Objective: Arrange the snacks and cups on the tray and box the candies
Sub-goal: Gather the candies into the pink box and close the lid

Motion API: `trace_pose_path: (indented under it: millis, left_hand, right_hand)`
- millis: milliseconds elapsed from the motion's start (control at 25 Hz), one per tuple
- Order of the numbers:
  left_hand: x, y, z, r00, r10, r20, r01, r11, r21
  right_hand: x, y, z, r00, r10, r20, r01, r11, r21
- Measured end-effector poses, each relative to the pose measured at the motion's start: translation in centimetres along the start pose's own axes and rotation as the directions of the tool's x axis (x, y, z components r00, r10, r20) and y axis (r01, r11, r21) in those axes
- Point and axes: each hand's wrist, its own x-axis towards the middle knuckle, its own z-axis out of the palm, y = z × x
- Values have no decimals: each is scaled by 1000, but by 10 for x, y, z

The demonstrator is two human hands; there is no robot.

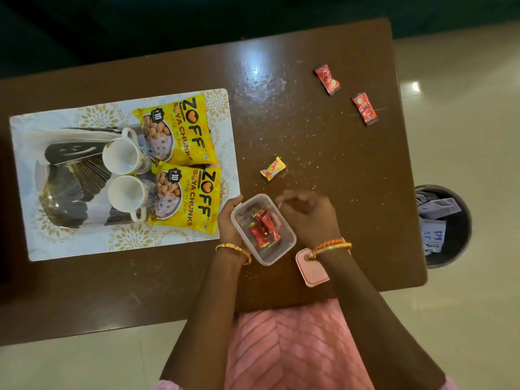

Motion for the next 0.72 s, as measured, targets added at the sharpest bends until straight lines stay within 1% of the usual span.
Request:
trace_pose_path:
  millis: [40,80,120,160,240,280,320,400,600,680,720]
  left_hand:
    - [0,1,-2,1000,-2,-13,2,1000,-1]
    - [1,3,-3,1000,-4,-21,4,1000,-5]
    - [1,3,-5,1000,-5,-24,5,1000,-11]
    - [1,4,-6,1000,-4,-25,4,1000,-20]
    - [3,4,-9,1000,-4,-23,3,999,-35]
    - [2,4,-10,1000,-5,-19,5,999,-40]
    - [2,4,-10,1000,-7,-16,6,999,-41]
    - [2,4,-10,1000,-11,-23,10,999,-40]
    - [2,5,-7,1000,-19,-19,19,1000,-15]
    - [2,6,-7,999,-34,-12,34,999,-7]
    - [2,6,-7,999,-40,-10,39,999,-4]
  right_hand:
    - [13,-7,0,998,-55,-32,53,997,-49]
    - [29,-12,1,990,-139,-28,132,978,-162]
    - [46,-15,3,974,-224,23,221,926,-306]
    - [63,-19,5,953,-285,107,302,845,-442]
    - [89,-22,9,915,-305,264,404,671,-622]
    - [96,-23,11,906,-288,309,423,615,-665]
    - [102,-22,11,904,-274,328,427,589,-686]
    - [107,-20,11,915,-249,318,403,603,-688]
    - [100,-8,12,959,-200,203,282,762,-583]
    - [87,-4,10,974,-165,153,219,846,-486]
    - [77,-5,6,985,-133,111,167,899,-405]
